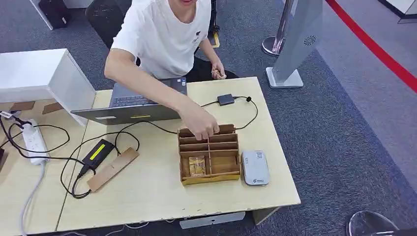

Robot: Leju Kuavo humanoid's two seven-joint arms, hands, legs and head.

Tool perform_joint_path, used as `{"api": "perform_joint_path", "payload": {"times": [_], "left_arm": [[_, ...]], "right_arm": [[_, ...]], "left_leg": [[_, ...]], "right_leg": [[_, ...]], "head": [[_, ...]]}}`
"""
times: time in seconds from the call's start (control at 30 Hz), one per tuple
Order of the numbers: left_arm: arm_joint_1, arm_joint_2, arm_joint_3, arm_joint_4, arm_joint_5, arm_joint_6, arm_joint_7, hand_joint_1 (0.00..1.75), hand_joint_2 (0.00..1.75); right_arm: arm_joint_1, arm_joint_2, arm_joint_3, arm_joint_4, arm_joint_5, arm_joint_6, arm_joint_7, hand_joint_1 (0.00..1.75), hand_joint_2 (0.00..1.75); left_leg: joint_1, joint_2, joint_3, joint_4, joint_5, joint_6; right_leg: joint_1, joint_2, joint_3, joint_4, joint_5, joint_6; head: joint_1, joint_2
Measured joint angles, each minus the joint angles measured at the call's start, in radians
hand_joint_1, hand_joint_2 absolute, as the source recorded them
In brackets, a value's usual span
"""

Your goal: Pass the card to the sensor for recognition and then transmit it.

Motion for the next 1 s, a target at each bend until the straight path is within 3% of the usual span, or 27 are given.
{"api": "perform_joint_path", "payload": {"times": [0.3,0.4,0.57,0.63,0.77,1.0], "left_arm": [[0.0,0.0,0.001,0.0,0.0,0.065,-0.005,0.0,1.75],[0.001,0.0,0.012,0.0,0.006,0.166,-0.044,0.0,1.75],[0.011,0.006,0.035,0.0,0.017,0.494,-0.181,0.0,1.75],[0.024,0.023,0.046,-0.003,0.02,0.532,-0.196,0.0,1.75],[0.037,0.031,0.064,-0.005,0.022,0.548,-0.203,0.0,1.75],[0.038,0.034,0.077,-0.005,0.016,0.509,-0.171,0.0,1.75]], "right_arm": [[-0.003,0.013,-0.003,0.0,-0.049,0.006,0.024,0.0,1.75],[-0.003,0.014,-0.022,0.0,-0.079,-0.059,0.034,0.0,1.75],[-0.001,0.023,-0.062,0.0,-0.09,-0.272,0.079,0.0,1.75],[0.002,0.028,-0.071,0.0,-0.086,-0.316,0.096,0.0,1.75],[0.003,0.032,-0.084,0.0,-0.074,-0.336,0.111,0.0,1.75],[0.004,0.041,-0.085,0.0,-0.069,-0.324,0.106,0.0,1.75]], "left_leg": [[0.0,0.0,0.0,0.0,0.0,0.0],[0.0,0.0,0.0,0.0,0.0,0.0],[0.0,0.002,0.001,0.0,-0.001,-0.001],[0.0,0.003,0.002,0.0,-0.001,-0.001],[0.001,0.003,0.001,0.0,0.0,-0.002],[0.0,0.003,0.001,0.0,0.0,-0.002]], "right_leg": [[0.0,0.0,0.0,0.0,0.0,0.0],[0.0,0.0,0.0,0.0,0.0,0.0],[0.0,0.002,0.0,0.0,0.0,-0.001],[0.0,0.002,0.0,0.0,0.0,-0.001],[0.001,0.002,0.0,0.0,0.0,-0.002],[0.0,0.002,0.0,0.0,0.0,-0.003]], "head": [[0.0,0.0],[0.0,0.0],[0.0,0.0],[0.0,0.0],[0.0,0.0],[0.0,0.0]]}}
